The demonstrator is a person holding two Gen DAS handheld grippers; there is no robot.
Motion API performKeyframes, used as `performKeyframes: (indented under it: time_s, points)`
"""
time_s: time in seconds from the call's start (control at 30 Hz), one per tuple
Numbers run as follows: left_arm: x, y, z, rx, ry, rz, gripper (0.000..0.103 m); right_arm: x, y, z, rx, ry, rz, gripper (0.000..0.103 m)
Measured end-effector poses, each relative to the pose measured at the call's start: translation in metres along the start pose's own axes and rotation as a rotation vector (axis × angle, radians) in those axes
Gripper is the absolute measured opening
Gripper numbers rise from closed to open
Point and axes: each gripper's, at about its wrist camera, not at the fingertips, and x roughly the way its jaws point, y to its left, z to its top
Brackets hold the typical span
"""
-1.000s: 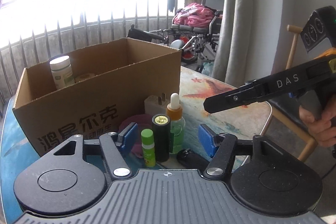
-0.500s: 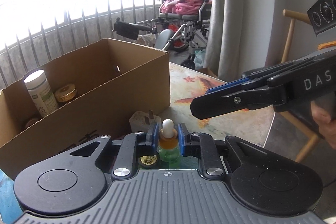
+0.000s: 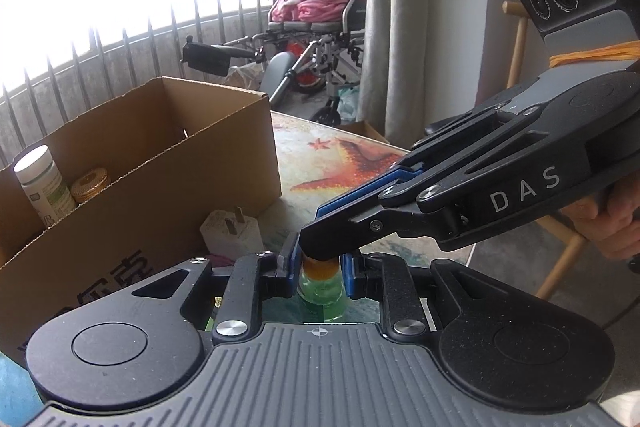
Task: Organize rigid objects
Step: 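Close the right tool around the green dropper bottle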
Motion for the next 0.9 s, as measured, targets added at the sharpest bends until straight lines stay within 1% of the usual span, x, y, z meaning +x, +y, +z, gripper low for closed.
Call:
performKeyframes:
  time_s: [0.03,0.17,0.27,0.37,0.43,0.53,0.6,0.63,0.67,0.73,0.77,0.9]
  points:
    - [0.000,-0.001,-0.001,0.007,0.002,0.005,0.022,0.000,0.000,0.000,0.001,0.006,0.004,0.019]
    - [0.005,-0.003,0.001,0.019,0.018,0.014,0.023,0.002,-0.002,0.001,0.002,0.022,0.014,0.020]
    - [0.010,-0.005,0.003,0.033,0.035,0.024,0.024,0.005,-0.002,0.001,0.002,0.027,0.003,0.021]
    - [0.014,-0.006,0.002,0.048,0.054,0.024,0.025,0.009,-0.007,0.000,0.015,0.055,0.003,0.023]
    - [0.014,-0.009,0.001,0.078,0.054,0.031,0.026,0.010,-0.007,-0.004,0.008,0.050,-0.001,0.023]
    - [0.012,-0.010,0.003,0.080,0.064,0.025,0.025,0.008,-0.002,-0.006,-0.011,0.043,-0.023,0.021]
    - [0.007,-0.010,0.007,0.095,0.048,0.024,0.025,0.005,-0.001,-0.005,-0.006,0.030,-0.023,0.020]
    - [0.004,-0.011,0.011,0.108,0.040,0.023,0.025,0.001,-0.001,-0.002,-0.001,0.023,-0.008,0.016]
    - [-0.003,-0.010,0.017,0.109,0.020,0.023,0.025,-0.003,-0.001,0.001,0.010,0.017,0.007,0.013]
    - [-0.014,-0.008,0.029,0.116,-0.006,0.018,0.025,-0.014,0.002,0.013,0.019,-0.007,0.028,0.012]
    - [-0.021,-0.005,0.036,0.122,-0.028,0.025,0.025,-0.019,0.005,0.021,-0.001,-0.015,0.033,0.012]
    - [-0.034,0.003,0.059,0.159,-0.074,0.055,0.024,-0.033,0.016,0.051,-0.059,-0.067,0.041,0.012]
